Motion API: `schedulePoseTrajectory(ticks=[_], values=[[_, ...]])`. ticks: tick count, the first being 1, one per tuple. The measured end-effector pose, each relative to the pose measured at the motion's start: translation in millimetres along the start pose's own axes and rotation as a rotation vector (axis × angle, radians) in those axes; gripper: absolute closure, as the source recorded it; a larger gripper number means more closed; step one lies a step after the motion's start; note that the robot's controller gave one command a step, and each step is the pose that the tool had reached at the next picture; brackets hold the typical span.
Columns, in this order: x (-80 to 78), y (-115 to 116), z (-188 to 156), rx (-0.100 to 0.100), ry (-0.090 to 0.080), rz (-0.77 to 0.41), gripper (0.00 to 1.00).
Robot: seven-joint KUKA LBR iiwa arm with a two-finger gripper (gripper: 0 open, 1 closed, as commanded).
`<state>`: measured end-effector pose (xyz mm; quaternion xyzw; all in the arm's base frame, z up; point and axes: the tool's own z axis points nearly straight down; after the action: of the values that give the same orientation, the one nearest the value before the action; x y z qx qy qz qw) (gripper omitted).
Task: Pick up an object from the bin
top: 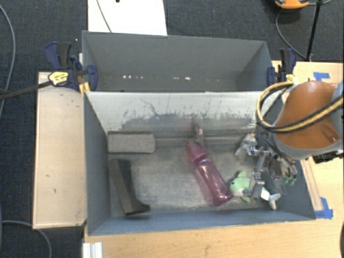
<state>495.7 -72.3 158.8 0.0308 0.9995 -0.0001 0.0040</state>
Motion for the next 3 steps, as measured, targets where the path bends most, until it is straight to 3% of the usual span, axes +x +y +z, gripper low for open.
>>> schedulePoseTrajectory(ticks=[1, 2, 3], values=[[-6.9, -11.8, 45.6, 0.000, 0.003, -0.084, 0.00], [-23.0, -23.2, 82.4, -0.002, -0.002, -0.044, 1.00], [-23.0, -23.1, 82.1, -0.002, -0.002, -0.046, 1.00]])
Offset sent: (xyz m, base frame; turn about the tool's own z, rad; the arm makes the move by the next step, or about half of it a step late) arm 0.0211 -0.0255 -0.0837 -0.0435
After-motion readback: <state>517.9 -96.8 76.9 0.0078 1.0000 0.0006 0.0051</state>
